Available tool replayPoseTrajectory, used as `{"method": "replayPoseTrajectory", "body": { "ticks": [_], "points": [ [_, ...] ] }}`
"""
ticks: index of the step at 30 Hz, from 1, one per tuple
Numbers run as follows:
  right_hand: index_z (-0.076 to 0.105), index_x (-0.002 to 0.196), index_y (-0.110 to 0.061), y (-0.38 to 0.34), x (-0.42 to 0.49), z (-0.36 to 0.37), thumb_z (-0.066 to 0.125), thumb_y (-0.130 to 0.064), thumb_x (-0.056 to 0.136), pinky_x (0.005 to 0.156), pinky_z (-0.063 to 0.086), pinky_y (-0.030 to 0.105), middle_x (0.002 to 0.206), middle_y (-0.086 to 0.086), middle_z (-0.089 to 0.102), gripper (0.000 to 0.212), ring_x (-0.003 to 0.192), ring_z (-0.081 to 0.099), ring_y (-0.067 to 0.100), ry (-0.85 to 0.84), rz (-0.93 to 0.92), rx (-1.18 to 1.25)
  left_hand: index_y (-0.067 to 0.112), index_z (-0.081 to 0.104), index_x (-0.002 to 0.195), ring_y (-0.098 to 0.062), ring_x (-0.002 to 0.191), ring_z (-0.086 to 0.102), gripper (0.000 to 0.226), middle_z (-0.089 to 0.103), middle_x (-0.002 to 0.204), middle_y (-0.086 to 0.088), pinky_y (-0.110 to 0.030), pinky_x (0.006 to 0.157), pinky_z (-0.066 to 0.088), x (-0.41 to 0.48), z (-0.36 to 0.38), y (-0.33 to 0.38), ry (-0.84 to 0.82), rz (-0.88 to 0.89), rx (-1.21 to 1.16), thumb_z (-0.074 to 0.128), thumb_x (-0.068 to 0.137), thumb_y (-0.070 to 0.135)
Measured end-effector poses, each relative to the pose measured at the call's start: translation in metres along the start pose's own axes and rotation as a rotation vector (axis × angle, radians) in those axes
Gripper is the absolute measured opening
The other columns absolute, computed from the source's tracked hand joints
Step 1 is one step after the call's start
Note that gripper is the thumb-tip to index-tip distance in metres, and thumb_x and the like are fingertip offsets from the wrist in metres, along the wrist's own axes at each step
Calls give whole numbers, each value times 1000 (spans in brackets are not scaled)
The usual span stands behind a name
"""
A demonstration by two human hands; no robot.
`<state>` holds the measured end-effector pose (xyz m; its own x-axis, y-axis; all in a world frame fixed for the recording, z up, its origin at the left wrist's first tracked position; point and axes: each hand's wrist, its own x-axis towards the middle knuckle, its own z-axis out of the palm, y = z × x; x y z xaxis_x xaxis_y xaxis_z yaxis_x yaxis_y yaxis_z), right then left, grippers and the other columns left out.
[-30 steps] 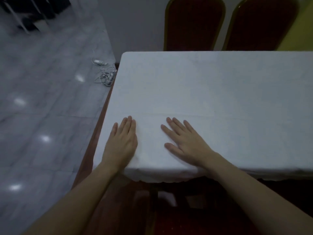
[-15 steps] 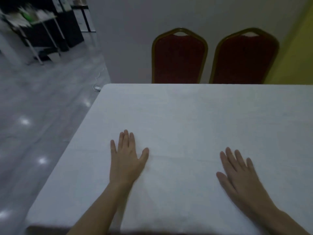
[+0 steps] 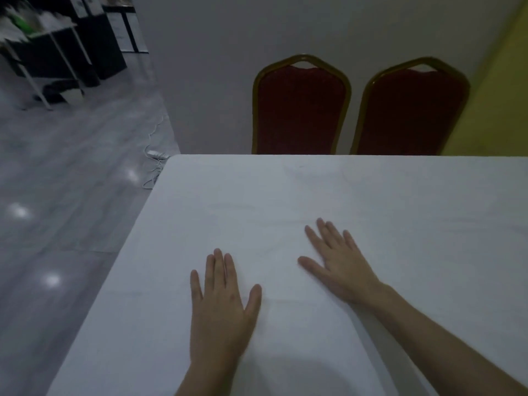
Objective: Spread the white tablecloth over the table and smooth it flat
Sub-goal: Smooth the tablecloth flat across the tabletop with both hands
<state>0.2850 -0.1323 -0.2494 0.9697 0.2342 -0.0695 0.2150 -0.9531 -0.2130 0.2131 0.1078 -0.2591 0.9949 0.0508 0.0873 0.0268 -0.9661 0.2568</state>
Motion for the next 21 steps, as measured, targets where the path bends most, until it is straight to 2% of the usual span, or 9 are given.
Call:
{"method": "replayPoseTrajectory", "body": {
  "ticks": [3,5,7,9,11,13,14,18,21],
  "points": [
    [2,152,-29,31,5,-6,-3,-78,76,119,-4,37,161,0,-7,90,147,-9,14,77,226,9,7,14,150,-18,148,2,80,10,160,-8,-47,116,2,1,4,-1,21,9,-1,17,89,60],
    [3,152,-25,33,4,-4,-2,-72,80,120,-3,40,161,2,-5,86,148,-7,17,102,271,-26,7,16,149,-20,148,5,79,13,159,-9,-49,116,4,2,6,0,20,24,2,21,90,58],
    [8,152,-21,25,2,-1,3,-68,83,119,-3,41,161,3,-1,84,148,-4,20,113,241,-45,7,17,149,-21,148,6,78,14,159,-11,-50,116,5,0,5,-3,7,23,11,22,90,58],
    [16,151,-15,17,-1,-3,10,-64,89,120,0,38,159,3,6,79,148,5,21,116,47,-63,7,13,150,-23,148,0,83,7,160,-11,-52,116,1,3,-3,-1,-31,-2,16,19,87,61],
    [25,149,-13,9,-1,-8,19,-54,98,120,7,37,157,5,15,65,146,17,23,55,-303,-136,11,0,151,-24,147,-14,90,-9,160,-12,-55,116,-9,19,-10,6,-116,-42,27,16,83,67],
    [30,147,-13,4,4,-11,26,-46,101,120,10,39,157,7,19,57,147,15,22,-29,-575,-215,15,-7,151,-24,146,-19,92,-17,159,-10,-58,115,-10,51,-11,14,-132,-25,52,18,83,72],
    [27,148,-13,3,6,-12,26,-46,101,120,9,39,158,6,17,58,147,10,20,-79,-620,-218,16,-8,150,-22,146,-18,90,-18,159,-8,-58,115,-8,70,-8,17,-126,7,58,18,85,72],
    [6,152,-20,4,10,-13,19,-54,99,119,-2,33,160,-3,0,64,147,-8,9,-160,-606,-161,16,-2,151,-18,147,-11,79,-10,161,-4,-55,118,0,149,9,28,-138,175,99,18,91,63],
    [-8,150,-27,5,14,-12,17,-57,98,115,-18,26,157,-12,-17,65,141,-24,0,-195,-577,-127,16,2,152,-14,148,-8,71,-4,161,-2,-50,119,-2,177,21,33,-108,159,46,17,95,56]
  ]
}}
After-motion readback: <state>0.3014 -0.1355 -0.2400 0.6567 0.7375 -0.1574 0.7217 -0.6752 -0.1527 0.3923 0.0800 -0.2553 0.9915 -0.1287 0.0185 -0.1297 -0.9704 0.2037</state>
